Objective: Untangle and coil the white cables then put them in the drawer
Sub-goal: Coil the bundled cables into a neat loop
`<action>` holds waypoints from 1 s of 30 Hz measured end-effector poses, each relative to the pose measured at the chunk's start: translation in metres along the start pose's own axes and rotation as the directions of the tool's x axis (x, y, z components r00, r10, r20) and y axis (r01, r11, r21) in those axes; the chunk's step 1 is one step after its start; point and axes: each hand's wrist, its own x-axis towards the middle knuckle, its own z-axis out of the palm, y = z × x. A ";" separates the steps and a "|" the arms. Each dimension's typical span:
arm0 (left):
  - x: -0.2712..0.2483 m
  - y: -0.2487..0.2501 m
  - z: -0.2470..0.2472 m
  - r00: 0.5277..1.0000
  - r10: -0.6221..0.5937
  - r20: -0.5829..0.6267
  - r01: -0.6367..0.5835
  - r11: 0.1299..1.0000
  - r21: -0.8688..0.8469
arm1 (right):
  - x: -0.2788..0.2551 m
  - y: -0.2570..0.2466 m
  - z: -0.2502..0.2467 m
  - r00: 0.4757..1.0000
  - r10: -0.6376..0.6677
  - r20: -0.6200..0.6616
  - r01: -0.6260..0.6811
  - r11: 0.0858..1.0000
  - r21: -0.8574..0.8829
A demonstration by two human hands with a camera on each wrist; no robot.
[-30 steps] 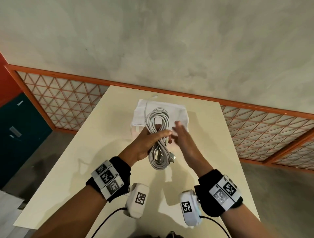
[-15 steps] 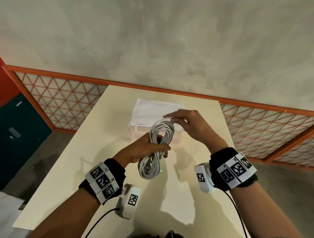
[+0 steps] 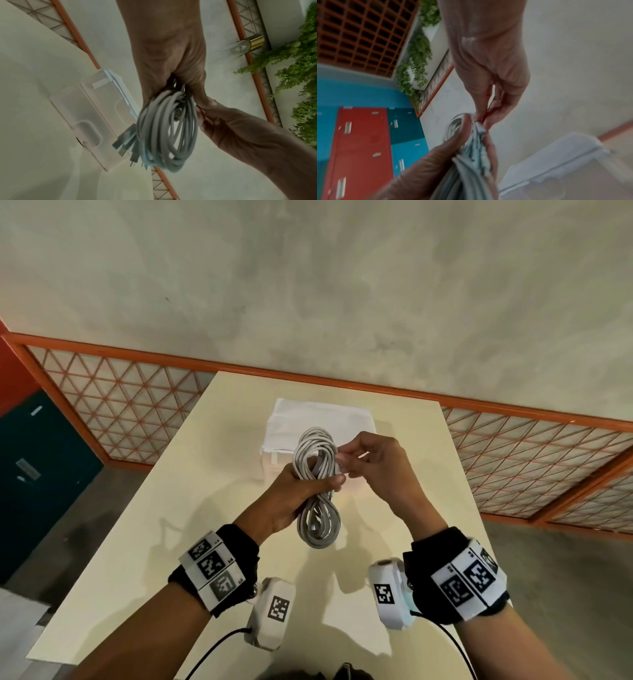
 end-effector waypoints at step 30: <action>0.002 0.019 0.002 0.996 0.085 -0.030 -0.082 0.994 0.076 | -0.010 0.007 0.018 0.662 0.275 0.697 -0.347 0.937 -0.040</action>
